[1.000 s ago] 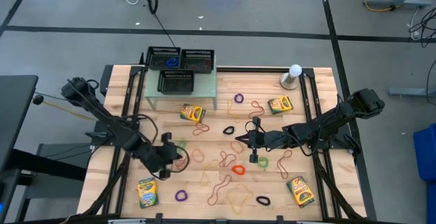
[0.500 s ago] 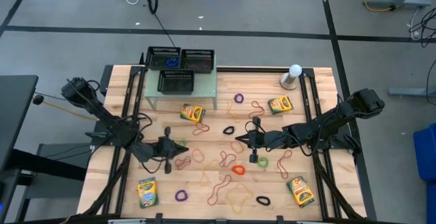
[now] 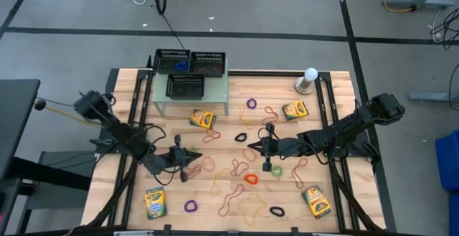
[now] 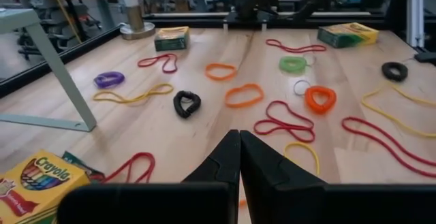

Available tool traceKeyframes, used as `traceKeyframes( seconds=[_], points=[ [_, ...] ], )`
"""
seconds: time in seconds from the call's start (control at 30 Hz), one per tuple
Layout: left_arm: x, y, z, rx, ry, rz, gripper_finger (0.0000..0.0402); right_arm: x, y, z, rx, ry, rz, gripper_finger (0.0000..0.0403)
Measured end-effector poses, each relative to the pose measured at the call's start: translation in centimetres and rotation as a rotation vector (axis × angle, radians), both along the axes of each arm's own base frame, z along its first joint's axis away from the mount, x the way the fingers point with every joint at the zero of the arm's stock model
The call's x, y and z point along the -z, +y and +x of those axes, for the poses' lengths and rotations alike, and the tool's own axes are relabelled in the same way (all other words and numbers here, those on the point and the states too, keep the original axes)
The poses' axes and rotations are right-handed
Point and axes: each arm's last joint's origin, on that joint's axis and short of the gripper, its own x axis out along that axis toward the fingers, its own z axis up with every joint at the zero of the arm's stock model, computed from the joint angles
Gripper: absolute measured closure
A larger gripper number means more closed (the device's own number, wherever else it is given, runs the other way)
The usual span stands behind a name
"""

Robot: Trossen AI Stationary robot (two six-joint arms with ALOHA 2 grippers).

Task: Pick & Place Office Desk Supplies
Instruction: Put the yellow crayon box into the bottom black bin

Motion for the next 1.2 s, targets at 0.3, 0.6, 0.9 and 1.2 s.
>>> traceKeyframes(
  seconds=[0.3,0.6,0.9,1.2],
  points=[
    [0.7,0.7,1.4,-0.059,-0.042,-0.021,0.0391,0.0,0.0,0.0,0.0,0.0,0.0,0.0396],
    [0.5,0.8,3.4,-0.036,-0.032,-0.019,0.0391,0.0,0.0,0.0,0.0,0.0,0.0,0.0396],
    [0.9,0.5,4.5,-0.061,-0.01,0.043,0.039,0.0,0.0,0.0,0.0,0.001,-0.001,0.0396],
    [1.2,0.6,4.4,-0.051,-0.001,0.046,0.0392,0.0,0.0,0.0,0.001,0.004,-0.002,0.0396]
  ],
)
